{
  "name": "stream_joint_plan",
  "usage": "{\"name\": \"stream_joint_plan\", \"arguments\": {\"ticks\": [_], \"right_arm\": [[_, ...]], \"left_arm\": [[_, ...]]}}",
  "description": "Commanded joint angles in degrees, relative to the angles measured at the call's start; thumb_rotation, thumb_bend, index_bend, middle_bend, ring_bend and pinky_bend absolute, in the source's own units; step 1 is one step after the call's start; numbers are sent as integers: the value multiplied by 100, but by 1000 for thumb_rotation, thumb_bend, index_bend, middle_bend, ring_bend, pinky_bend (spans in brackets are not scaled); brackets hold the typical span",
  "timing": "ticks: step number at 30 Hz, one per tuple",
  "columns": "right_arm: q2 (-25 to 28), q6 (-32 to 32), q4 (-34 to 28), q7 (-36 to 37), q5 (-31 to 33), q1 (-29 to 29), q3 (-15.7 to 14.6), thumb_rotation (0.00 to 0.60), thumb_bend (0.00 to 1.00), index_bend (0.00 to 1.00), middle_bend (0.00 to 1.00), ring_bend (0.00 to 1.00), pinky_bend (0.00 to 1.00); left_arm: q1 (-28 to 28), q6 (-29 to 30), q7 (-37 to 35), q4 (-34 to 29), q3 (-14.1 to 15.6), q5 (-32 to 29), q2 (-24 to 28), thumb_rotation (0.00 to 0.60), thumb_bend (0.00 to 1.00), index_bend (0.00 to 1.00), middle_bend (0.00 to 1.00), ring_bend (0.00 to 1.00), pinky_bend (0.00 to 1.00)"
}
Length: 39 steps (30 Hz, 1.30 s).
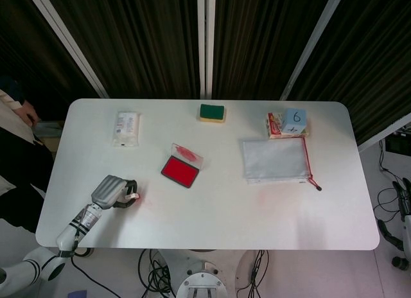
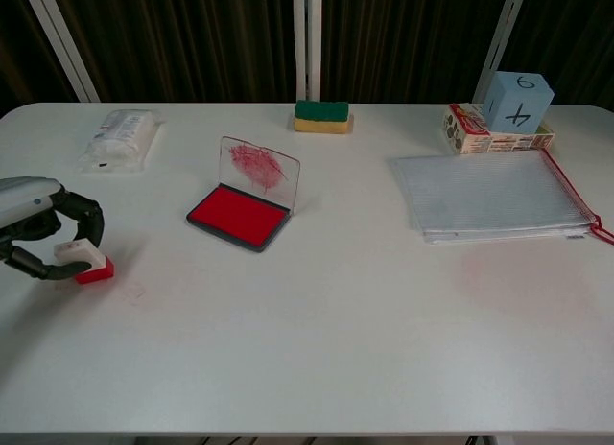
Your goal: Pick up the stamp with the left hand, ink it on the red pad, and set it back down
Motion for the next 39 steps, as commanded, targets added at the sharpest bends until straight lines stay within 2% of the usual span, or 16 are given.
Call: {"name": "stream_joint_plan", "arguments": {"ticks": [1, 11, 23, 39], "right_arm": [[1, 3, -3, -2, -4, 0, -1, 600, 190, 0, 0, 0, 0], [20, 4, -36, -16, -18, -1, -8, 600, 191, 0, 0, 0, 0], [25, -32, -70, -82, 12, 7, -11, 600, 195, 0, 0, 0, 0], [28, -38, -88, -93, 19, 16, -4, 600, 195, 0, 0, 0, 0]], "left_arm": [[1, -77, -104, -2, -9, -33, -1, 600, 450, 626, 629, 974, 1000], [7, -88, -262, 37, -38, -5, -16, 600, 448, 594, 596, 973, 1000], [-20, -98, -299, 72, 19, 118, 49, 600, 437, 440, 506, 967, 1000], [-12, 23, -212, -135, 52, 228, 234, 600, 430, 358, 438, 965, 1000]]}}
